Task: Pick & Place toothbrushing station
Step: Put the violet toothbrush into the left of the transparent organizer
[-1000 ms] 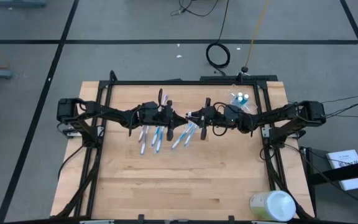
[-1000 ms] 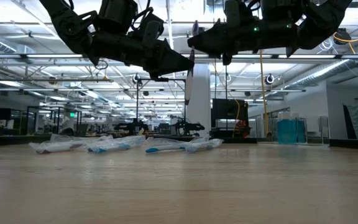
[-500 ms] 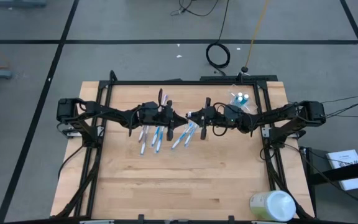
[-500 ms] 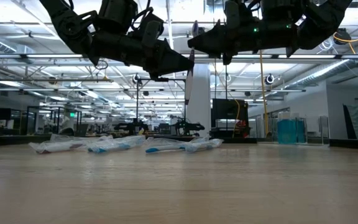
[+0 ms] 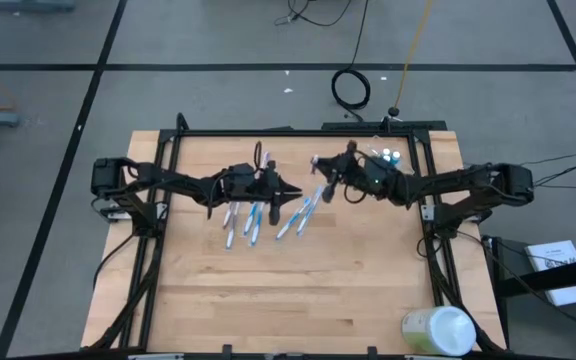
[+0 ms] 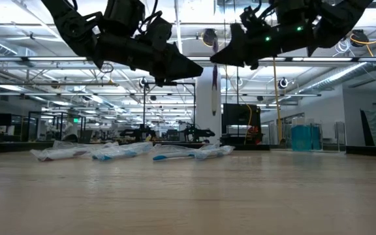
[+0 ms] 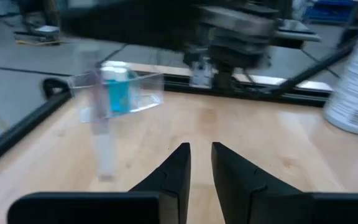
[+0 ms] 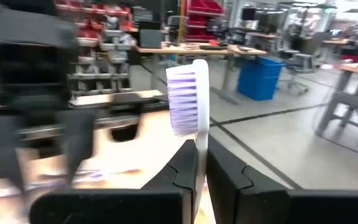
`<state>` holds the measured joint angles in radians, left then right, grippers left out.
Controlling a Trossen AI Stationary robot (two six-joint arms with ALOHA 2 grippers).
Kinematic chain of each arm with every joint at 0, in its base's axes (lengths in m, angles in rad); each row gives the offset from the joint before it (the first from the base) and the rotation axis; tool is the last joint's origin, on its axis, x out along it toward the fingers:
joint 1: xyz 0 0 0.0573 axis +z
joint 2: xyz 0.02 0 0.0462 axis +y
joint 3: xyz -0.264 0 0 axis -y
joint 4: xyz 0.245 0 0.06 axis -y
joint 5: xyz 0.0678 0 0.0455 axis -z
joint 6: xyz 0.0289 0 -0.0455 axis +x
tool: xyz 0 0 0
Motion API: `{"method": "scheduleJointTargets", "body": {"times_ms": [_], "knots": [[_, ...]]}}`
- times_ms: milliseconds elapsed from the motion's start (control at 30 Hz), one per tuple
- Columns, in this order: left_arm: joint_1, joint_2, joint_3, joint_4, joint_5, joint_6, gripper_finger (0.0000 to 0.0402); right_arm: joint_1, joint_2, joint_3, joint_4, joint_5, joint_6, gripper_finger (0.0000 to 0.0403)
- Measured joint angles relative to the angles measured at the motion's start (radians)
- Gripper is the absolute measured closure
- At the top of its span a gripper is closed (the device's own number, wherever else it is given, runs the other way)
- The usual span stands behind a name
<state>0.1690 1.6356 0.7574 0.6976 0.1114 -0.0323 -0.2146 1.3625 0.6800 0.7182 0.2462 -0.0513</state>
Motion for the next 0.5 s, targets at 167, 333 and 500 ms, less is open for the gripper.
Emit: {"method": "scheduleJointTargets", "body": {"times_ms": [167, 333, 500], "knots": [[-0.002, 0.000, 0.000, 0.000, 0.000, 0.001, 0.0328, -0.063, -0.078, -0.059, -0.021, 0.071, 0.010, 0.0391], [0.000, 0.000, 0.000, -0.017, -0.007, 0.000, 0.0328, -0.157, -0.164, -0.132, 0.003, 0.273, -0.008, 0.0389], [-0.001, 0.000, 0.000, -0.015, -0.008, 0.001, 0.0328, -0.264, -0.227, -0.189, 0.014, 0.393, -0.040, 0.0389]]}}
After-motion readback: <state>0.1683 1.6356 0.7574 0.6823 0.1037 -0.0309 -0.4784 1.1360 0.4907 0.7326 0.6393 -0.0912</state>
